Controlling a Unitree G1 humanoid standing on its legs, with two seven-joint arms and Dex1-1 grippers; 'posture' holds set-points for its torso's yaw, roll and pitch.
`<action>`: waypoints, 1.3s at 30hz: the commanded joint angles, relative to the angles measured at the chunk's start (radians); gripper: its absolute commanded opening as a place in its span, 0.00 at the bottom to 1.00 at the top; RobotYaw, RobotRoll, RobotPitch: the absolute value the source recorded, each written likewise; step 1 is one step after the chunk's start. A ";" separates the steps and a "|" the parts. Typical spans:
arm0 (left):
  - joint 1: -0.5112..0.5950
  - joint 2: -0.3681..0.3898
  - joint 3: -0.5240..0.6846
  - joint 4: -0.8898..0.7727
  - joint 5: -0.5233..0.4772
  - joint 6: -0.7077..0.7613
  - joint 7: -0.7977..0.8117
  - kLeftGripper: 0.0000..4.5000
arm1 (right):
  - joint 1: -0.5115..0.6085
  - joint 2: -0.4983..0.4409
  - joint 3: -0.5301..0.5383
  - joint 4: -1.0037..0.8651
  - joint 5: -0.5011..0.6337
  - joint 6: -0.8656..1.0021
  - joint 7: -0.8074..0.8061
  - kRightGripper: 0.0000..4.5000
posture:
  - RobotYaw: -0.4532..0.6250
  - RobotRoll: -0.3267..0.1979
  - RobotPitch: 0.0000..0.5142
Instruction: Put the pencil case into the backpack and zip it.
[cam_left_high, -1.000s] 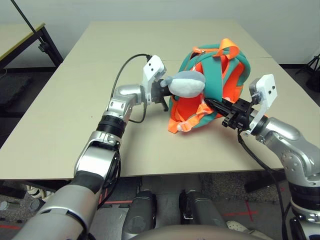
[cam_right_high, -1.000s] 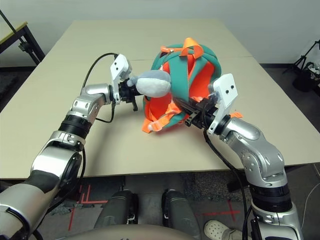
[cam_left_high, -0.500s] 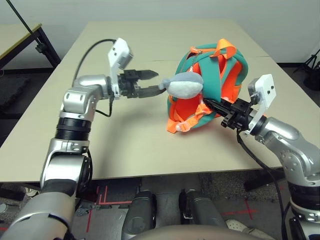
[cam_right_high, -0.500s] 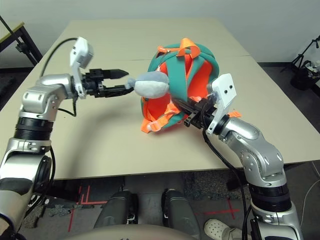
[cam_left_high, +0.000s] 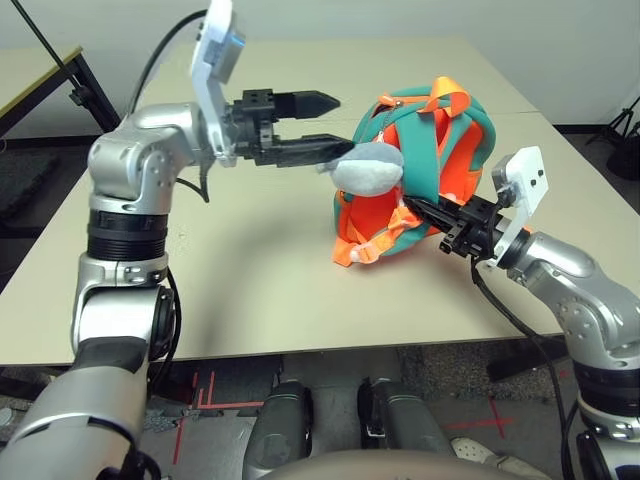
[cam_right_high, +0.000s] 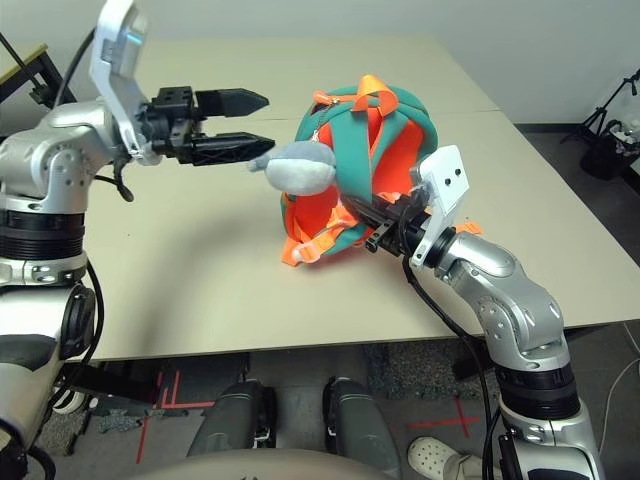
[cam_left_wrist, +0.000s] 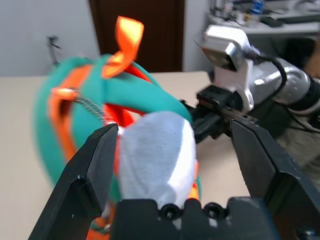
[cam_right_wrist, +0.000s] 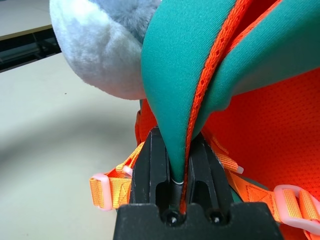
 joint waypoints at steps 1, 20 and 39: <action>0.006 -0.024 -0.062 0.065 0.058 -0.064 -0.009 1.00 | 0.011 0.004 0.005 -0.023 0.005 -0.002 0.002 0.02 | 0.48 0.62 0.13; 0.050 -0.072 -0.030 0.217 0.123 -0.185 0.041 0.12 | 0.019 -0.004 0.004 -0.025 0.000 -0.005 0.003 0.02 | 0.49 0.62 0.12; 0.231 0.066 0.074 0.186 0.126 -0.136 0.138 0.07 | 0.000 -0.002 0.019 -0.006 -0.004 -0.001 0.020 0.02 | 0.51 0.62 0.15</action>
